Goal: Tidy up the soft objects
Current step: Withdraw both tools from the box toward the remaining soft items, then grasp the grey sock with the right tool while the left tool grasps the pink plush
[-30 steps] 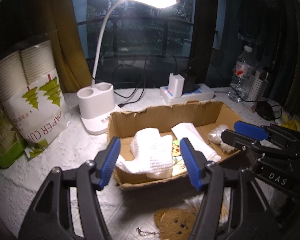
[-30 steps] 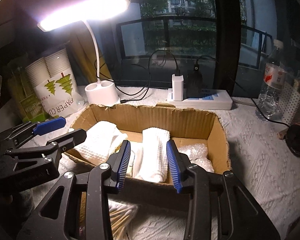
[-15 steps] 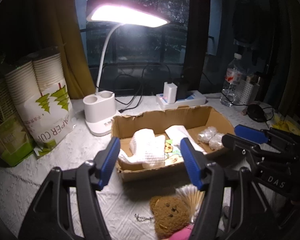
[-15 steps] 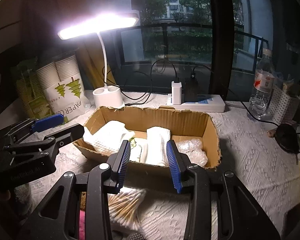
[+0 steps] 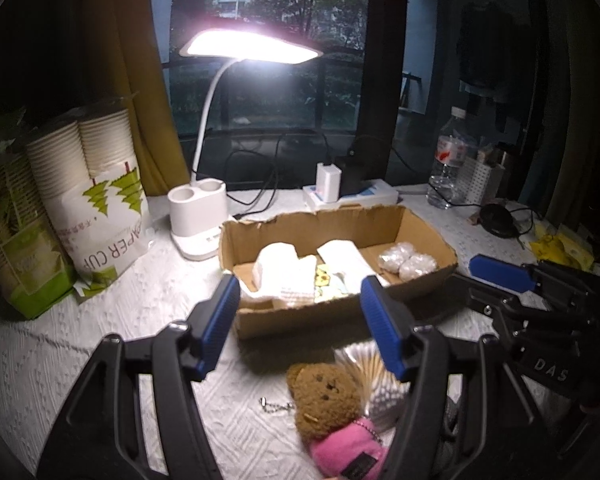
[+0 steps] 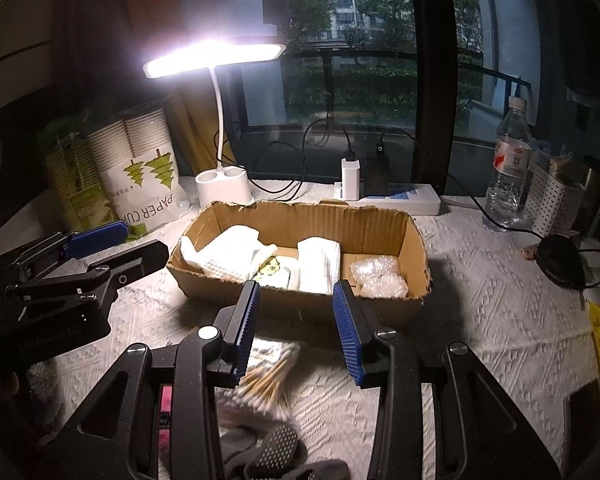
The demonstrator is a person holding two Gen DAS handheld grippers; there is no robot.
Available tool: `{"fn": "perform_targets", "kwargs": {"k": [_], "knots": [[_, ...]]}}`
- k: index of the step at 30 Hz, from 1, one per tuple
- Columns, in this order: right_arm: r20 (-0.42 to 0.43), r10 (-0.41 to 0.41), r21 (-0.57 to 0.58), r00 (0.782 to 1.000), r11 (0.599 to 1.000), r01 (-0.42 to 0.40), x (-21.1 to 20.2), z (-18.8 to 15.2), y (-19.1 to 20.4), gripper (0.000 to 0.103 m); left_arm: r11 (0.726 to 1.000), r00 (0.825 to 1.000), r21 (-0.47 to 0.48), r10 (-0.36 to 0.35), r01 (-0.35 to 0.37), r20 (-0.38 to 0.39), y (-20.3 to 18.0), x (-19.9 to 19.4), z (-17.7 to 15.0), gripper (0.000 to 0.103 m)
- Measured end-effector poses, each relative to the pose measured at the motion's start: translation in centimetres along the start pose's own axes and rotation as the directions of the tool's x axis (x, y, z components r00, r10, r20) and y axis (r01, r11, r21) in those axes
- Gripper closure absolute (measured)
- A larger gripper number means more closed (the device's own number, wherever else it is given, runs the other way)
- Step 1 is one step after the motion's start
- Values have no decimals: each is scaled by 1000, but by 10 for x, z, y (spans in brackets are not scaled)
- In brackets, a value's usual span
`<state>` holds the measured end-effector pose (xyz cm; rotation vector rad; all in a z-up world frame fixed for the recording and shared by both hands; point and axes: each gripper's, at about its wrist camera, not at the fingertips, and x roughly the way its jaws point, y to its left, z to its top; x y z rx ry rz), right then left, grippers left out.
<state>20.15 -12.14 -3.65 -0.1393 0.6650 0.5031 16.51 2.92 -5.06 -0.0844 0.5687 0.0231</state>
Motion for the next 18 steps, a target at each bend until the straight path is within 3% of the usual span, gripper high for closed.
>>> {"fn": "perform_targets", "kwargs": {"k": [18], "knots": [[-26, -12, 13, 1000, 1000, 12, -26, -41, 6, 63, 999, 999, 16, -27, 28, -44, -16, -15, -39, 39]]}}
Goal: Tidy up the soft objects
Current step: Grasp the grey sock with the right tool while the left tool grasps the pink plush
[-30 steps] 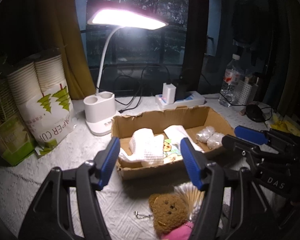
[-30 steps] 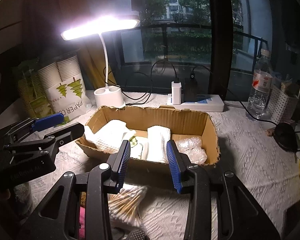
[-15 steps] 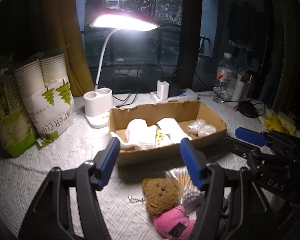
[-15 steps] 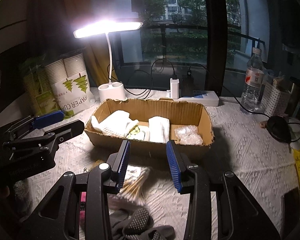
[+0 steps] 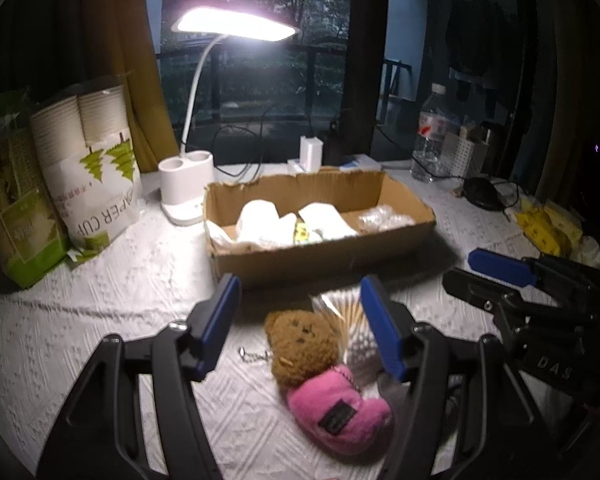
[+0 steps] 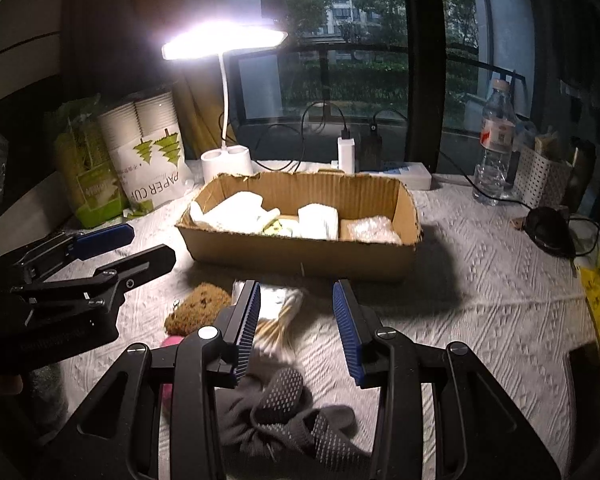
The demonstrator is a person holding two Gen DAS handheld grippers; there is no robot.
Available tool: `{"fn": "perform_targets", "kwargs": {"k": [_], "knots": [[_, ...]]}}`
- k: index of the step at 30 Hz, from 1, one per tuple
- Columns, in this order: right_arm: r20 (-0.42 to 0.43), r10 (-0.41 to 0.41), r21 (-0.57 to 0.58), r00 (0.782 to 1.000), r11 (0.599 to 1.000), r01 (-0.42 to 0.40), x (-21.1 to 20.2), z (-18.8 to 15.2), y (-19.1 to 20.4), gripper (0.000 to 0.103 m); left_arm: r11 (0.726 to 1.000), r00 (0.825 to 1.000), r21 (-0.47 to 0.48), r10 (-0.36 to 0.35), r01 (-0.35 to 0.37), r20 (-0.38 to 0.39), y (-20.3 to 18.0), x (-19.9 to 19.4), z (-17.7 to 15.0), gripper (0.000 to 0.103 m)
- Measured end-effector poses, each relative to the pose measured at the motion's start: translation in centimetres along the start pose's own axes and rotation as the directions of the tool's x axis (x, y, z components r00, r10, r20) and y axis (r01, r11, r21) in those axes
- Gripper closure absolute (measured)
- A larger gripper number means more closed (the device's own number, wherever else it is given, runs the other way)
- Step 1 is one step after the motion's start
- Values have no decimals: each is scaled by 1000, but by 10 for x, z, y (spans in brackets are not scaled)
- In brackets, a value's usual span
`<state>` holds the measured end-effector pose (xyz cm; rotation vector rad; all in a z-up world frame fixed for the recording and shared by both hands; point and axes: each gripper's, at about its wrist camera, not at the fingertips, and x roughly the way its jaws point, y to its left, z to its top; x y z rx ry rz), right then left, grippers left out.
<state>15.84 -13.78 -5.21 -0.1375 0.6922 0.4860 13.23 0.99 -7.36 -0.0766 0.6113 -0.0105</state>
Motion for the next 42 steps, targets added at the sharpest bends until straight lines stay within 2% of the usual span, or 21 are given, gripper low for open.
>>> {"fn": "perform_targets", "kwargs": {"k": [15, 18, 24, 27, 28, 30, 31, 39, 42], "knots": [[-63, -7, 30, 998, 999, 9, 3, -39, -4, 62, 1000, 995, -4, -5, 5, -97, -4, 9, -45, 39], [-83, -4, 41, 997, 999, 7, 6, -47, -5, 57, 1000, 994, -3, -10, 9, -108, -6, 9, -52, 39], [-123, 16, 61, 992, 998, -8, 10, -61, -6, 55, 1000, 989, 15, -3, 5, -145, -9, 16, -62, 39], [-132, 46, 73, 990, 997, -37, 10, -65, -4, 44, 1000, 986, 12, -11, 13, -168, -9, 22, -65, 38], [-137, 57, 73, 989, 996, -47, 12, -65, -3, 43, 1000, 984, 9, -15, 17, -176, -10, 24, -66, 38], [-157, 67, 61, 985, 996, -58, 16, -67, 1, 42, 1000, 980, -6, -26, 25, -197, -9, 29, -67, 31], [-167, 67, 55, 984, 997, -59, 19, -68, 3, 41, 1000, 979, -10, -28, 26, -201, -8, 30, -67, 30], [-194, 92, 60, 977, 995, -81, 27, -75, 3, 42, 999, 974, -10, -40, 39, -222, -10, 34, -69, 30], [-192, 102, 31, 976, 995, -98, 27, -76, 8, 55, 999, 974, -5, -38, 38, -223, -11, 35, -69, 30]]}}
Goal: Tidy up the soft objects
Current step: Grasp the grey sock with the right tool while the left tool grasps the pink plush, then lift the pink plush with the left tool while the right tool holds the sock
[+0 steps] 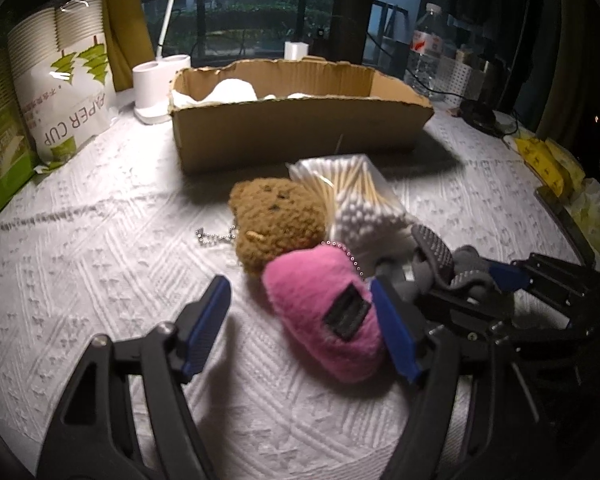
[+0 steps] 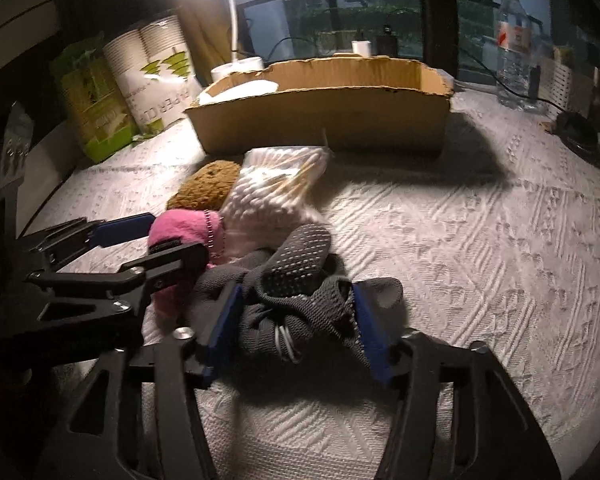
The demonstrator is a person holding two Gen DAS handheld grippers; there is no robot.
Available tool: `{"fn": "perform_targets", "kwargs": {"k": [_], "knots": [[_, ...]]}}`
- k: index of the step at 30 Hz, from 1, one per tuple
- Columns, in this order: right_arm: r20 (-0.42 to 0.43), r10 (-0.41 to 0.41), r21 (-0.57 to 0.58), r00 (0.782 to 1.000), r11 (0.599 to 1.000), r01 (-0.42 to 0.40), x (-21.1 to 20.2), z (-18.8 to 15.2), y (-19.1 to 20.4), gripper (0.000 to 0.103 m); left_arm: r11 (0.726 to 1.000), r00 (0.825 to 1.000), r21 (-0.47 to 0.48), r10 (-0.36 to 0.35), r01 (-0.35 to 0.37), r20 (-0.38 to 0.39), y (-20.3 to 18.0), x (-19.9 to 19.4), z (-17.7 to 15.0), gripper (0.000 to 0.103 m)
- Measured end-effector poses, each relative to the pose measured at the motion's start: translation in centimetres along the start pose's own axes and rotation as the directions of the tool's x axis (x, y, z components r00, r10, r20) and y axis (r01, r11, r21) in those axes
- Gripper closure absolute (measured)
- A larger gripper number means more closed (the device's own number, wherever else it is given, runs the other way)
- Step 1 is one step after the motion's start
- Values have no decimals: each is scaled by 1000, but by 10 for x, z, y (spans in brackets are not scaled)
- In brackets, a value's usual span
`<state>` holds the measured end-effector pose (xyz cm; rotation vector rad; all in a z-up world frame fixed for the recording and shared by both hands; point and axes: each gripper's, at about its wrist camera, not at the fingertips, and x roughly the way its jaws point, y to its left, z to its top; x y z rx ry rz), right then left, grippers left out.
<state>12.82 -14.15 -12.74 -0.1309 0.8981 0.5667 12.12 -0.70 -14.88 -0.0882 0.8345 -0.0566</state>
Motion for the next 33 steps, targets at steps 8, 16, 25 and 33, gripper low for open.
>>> {"fn": "perform_targets", "kwargs": {"k": [8, 16, 25, 33], "knots": [[32, -14, -60, 999, 998, 16, -5, -3, 10, 76, 998, 1000, 51, -23, 23, 2, -8, 0, -1, 40], [86, -43, -63, 995, 997, 48, -26, 9, 5, 79, 993, 997, 87, -77, 76, 9, -18, -5, -1, 64], [115, -94, -31, 989, 995, 99, -35, 20, -11, 79, 992, 994, 83, -99, 95, 45, -18, -20, 5, 66], [146, -97, -32, 985, 994, 103, -40, 33, -14, 79, 992, 990, 87, -102, 93, 97, -16, -36, 22, 66]]}}
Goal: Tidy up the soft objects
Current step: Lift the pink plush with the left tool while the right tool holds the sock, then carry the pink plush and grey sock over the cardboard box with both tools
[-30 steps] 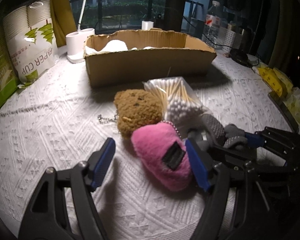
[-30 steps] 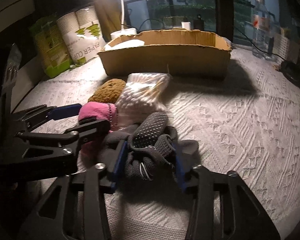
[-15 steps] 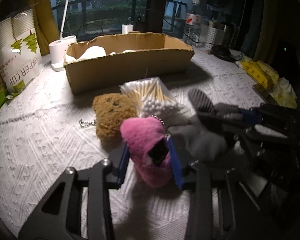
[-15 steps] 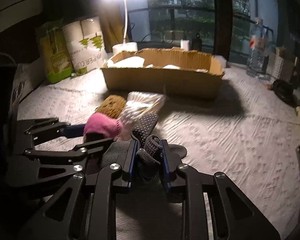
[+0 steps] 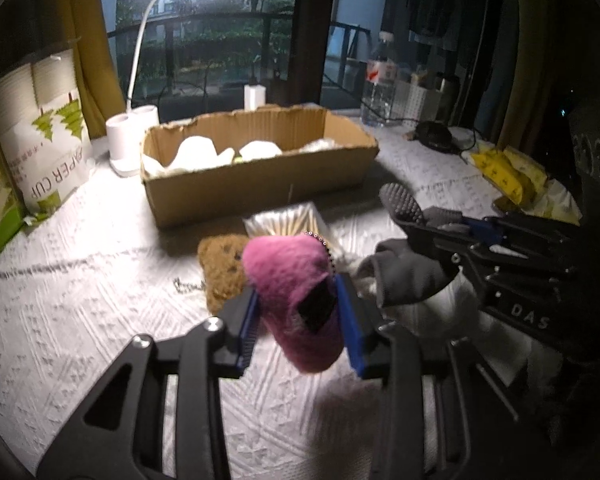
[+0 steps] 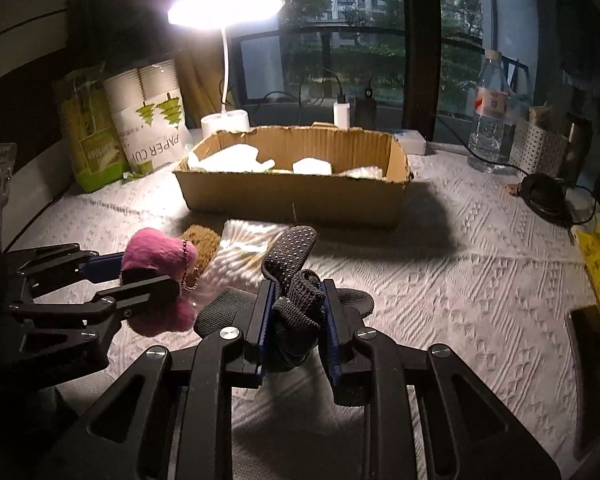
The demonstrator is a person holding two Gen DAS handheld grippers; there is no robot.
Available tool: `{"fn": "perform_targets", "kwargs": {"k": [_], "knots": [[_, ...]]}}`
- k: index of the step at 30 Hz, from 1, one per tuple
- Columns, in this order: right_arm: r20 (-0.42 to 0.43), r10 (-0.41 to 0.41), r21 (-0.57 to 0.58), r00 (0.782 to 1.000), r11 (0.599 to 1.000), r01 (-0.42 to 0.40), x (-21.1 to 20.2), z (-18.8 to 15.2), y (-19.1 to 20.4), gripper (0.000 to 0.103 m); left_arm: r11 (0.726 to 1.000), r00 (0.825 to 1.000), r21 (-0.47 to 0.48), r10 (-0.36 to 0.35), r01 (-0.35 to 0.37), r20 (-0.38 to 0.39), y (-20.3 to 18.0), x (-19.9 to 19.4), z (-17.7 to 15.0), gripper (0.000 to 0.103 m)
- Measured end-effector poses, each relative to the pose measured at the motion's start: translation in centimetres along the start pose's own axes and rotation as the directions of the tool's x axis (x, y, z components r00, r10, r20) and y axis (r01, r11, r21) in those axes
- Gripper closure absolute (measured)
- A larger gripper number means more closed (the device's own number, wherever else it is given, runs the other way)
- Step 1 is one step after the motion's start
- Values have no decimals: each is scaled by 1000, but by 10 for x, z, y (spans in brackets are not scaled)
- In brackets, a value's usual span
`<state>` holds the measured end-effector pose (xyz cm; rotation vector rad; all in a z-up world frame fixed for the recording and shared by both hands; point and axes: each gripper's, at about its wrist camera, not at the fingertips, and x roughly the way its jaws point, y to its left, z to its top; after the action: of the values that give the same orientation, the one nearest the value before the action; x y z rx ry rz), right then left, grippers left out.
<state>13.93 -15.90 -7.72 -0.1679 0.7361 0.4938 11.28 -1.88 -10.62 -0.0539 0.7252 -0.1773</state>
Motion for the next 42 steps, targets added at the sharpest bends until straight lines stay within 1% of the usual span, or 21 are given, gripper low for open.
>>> {"fn": "perform_targets", "kwargs": {"k": [4, 14, 24, 37, 42], "knots": [[10, 1, 1, 1000, 1000, -1, 0, 7, -2, 79, 1000, 1000, 7, 8, -8, 23, 1, -4, 10, 66], [47, 2, 3, 999, 1000, -2, -1, 29, -11, 79, 1000, 998, 5, 20, -21, 53, 7, -3, 34, 66], [77, 9, -4, 997, 1000, -8, 6, 53, -20, 79, 999, 992, 8, 45, -46, 120, 11, -7, 66, 66], [102, 9, -2, 995, 1000, -9, 20, 77, -32, 79, 997, 984, 2, 70, -72, 162, 21, 2, 98, 65], [102, 8, 3, 995, 1000, -8, 28, 84, -37, 79, 997, 985, 12, 69, -72, 160, 23, 11, 107, 65]]}}
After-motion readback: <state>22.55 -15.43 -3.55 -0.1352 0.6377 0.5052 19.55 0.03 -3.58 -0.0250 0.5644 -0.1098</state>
